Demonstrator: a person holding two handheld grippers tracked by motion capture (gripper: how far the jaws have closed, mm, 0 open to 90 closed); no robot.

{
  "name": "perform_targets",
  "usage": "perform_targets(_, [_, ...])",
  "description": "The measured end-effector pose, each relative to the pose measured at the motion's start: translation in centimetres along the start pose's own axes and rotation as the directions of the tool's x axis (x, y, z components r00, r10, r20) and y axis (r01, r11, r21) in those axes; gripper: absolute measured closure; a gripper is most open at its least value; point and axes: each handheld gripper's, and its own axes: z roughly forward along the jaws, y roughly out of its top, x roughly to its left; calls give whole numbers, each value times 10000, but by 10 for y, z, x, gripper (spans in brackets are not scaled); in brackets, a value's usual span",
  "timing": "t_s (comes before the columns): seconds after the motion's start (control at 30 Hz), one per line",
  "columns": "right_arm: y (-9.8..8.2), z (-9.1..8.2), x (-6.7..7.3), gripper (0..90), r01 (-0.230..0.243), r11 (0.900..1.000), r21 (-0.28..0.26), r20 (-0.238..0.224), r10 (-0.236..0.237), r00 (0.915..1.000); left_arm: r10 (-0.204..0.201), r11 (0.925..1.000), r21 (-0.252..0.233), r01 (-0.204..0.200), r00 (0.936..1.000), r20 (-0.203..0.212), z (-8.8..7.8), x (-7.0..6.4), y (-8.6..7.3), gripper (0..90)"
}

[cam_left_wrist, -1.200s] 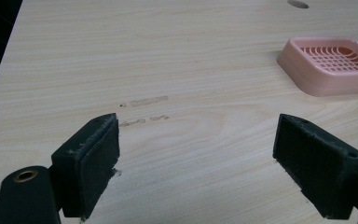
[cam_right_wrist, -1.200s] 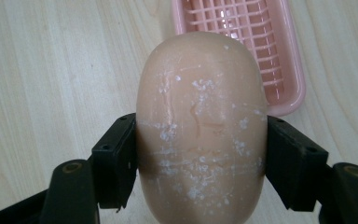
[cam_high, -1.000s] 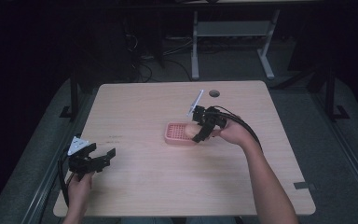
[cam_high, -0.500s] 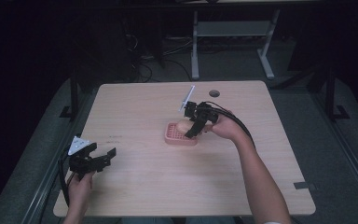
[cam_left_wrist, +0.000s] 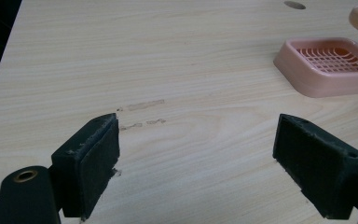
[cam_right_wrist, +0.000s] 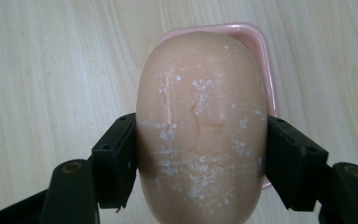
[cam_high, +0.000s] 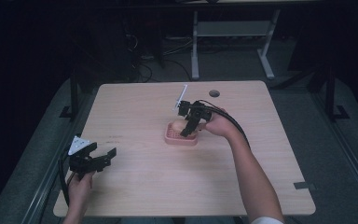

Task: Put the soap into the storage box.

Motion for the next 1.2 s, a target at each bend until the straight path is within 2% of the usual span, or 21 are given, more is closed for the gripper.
perform_targets(0.13, [0,7,-5,317,-135,9999,71,-9,135,9999,-114,9999,-57,114,9999,-10,0,1,0,142])
perform_targets(0.33, [1,15,-9,317,-207,9996,205,-35,208,9998,-25,10000,4,25,10000,-9,-1,0,0,142])
perform_targets(0.87, [3,37,-17,316,-364,9979,544,-173,374,9992,-128,9999,-34,128,9999,27,-2,2,-1,142])
perform_targets(1.2, [3,40,-18,316,-426,9975,567,-240,440,9987,-109,9999,-36,109,9999,27,-2,1,-1,142])
